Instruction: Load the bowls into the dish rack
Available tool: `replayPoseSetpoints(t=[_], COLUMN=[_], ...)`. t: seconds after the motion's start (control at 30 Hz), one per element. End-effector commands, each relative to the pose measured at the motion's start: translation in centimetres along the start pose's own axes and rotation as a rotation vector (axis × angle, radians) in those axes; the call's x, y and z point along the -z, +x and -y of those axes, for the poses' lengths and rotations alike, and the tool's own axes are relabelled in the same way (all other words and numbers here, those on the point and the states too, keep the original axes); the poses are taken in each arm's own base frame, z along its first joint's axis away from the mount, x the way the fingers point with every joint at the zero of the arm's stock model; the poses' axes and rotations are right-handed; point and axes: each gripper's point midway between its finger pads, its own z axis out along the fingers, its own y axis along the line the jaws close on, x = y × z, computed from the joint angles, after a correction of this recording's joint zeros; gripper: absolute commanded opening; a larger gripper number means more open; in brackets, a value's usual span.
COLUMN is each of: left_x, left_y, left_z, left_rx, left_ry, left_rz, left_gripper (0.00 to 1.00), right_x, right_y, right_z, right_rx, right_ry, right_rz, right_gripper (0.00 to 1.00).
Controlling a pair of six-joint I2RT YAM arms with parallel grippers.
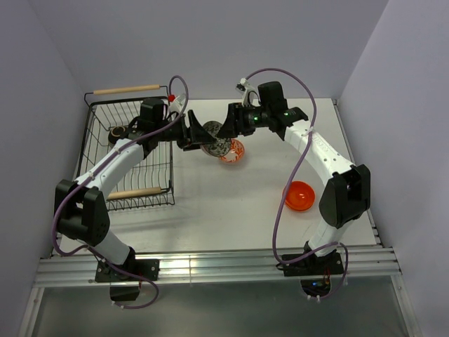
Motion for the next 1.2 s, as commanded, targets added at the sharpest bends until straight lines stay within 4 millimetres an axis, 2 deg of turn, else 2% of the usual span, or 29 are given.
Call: replayPoseSetpoints(t=[0.0, 0.07, 0.17, 0.37, 0.47, 0.53, 0.7, 0.77, 0.83, 0.87, 0.97, 1.0, 1.07, 1.17], left_x=[1.4, 1.6, 2.2, 3.9, 5.6, 6.6, 11.0, 13.0, 14.4, 16.4, 18.9, 19.7, 21.3, 22.5], left_y=[-1.8, -1.8, -2.1, -2.9, -3.6, -4.3, -7.3, -8.6, -9.5, -11.1, -12.1, -12.5, -13.4, -13.8], left_z=[2.6, 2.6, 2.2, 1.2, 0.5, 0.9, 2.1, 1.8, 2.3, 1.9, 0.6, 0.7, -0.4, -2.5], left_rx=[-0.094, -0.094, -0.094, -0.084, -0.098, -0.133, -0.378, -0.462, -0.539, -0.556, -0.607, -0.635, -0.731, -0.858], left_ry=[0.050, 0.051, 0.040, 0.011, -0.012, -0.011, -0.081, -0.110, -0.115, -0.154, -0.190, -0.200, -0.270, -0.381], left_rz=[0.062, 0.065, 0.084, 0.121, 0.141, 0.157, 0.264, 0.298, 0.299, 0.340, 0.346, 0.357, 0.351, 0.292], left_gripper=[0.00, 0.00, 0.00, 0.00, 0.00, 0.00, 0.00, 0.00, 0.00, 0.00, 0.00, 0.00, 0.00, 0.00], right_x=[0.5, 0.7, 1.0, 1.7, 2.4, 2.7, 3.6, 4.1, 4.3, 4.5, 4.7, 4.8, 4.9, 5.1], right_y=[-1.4, -1.4, -1.3, -1.6, -2.1, -2.3, -2.9, -3.2, -3.2, -3.4, -3.4, -3.4, -3.3, -3.2], right_z=[-1.2, -1.2, -1.6, -2.6, -2.7, -2.7, -1.5, -1.0, -0.6, -0.5, 0.1, 0.5, 0.8, 1.2], right_rx=[0.049, 0.059, 0.071, 0.089, 0.092, 0.092, 0.070, 0.062, 0.057, 0.054, 0.041, 0.033, 0.031, 0.029], right_ry=[-0.020, -0.015, -0.027, -0.054, -0.052, -0.048, -0.024, -0.015, -0.006, -0.003, 0.008, 0.014, 0.023, 0.036], right_rz=[0.026, 0.030, 0.024, 0.028, 0.046, 0.050, 0.055, 0.066, 0.068, 0.072, 0.067, 0.067, 0.068, 0.067], right_gripper=[0.72, 0.86, 0.99, 1.00, 1.00, 1.00, 1.00, 1.00, 1.00, 1.00, 1.00, 1.00, 1.00, 1.00])
